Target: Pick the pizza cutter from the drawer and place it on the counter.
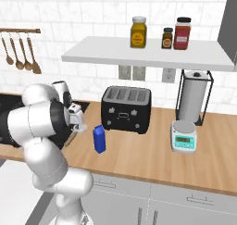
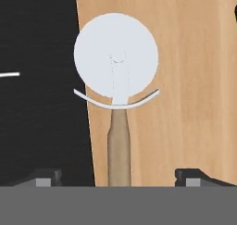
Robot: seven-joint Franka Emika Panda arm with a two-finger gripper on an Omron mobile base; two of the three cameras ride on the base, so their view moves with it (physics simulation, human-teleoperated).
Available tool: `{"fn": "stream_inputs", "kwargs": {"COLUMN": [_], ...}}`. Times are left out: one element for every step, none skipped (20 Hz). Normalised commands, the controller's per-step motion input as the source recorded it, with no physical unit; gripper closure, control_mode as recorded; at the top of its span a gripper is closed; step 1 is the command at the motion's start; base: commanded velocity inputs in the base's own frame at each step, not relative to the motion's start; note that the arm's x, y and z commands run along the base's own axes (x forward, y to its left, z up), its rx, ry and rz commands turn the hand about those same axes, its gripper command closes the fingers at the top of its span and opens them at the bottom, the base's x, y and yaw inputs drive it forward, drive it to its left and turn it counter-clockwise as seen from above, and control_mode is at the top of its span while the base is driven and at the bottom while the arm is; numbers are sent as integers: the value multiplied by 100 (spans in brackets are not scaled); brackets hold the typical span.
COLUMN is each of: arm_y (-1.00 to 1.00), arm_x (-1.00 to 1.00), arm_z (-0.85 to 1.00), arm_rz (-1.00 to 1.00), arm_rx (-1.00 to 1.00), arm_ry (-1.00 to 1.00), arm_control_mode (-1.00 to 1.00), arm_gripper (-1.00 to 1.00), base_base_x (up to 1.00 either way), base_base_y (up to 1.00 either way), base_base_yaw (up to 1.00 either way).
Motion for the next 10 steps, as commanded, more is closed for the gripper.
{"fn": "stream_inputs", "kwargs": {"arm_y": [5,0,0,-5,-19,-21,-36,-43,-45,-44], "arm_x": [0,0,0,-15,-34,-33,-49,-72,-88,-91], "arm_z": [100,100,100,100,100,100,100,100,100,100], "arm_rz": [0,0,0,0,0,0,0,0,0,0], "arm_rx": [0,0,0,0,0,0,0,0,0,0], "arm_ry": [5,5,6,6,6,10,10,7,6,7], "arm_control_mode": [-100,-100,-100,-100,-100,-100,-100,-100,-100,-100], "arm_gripper": [-100,-100,-100,-100,-100,-100,-100,-100,-100,-100], "base_base_x": [0,0,0,0,0,0,0,0,0,0], "base_base_y": [0,0,0,0,0,0,0,0,0,0], "base_base_yaw": [0,0,0,0,0,0,0,0,0,0]}}
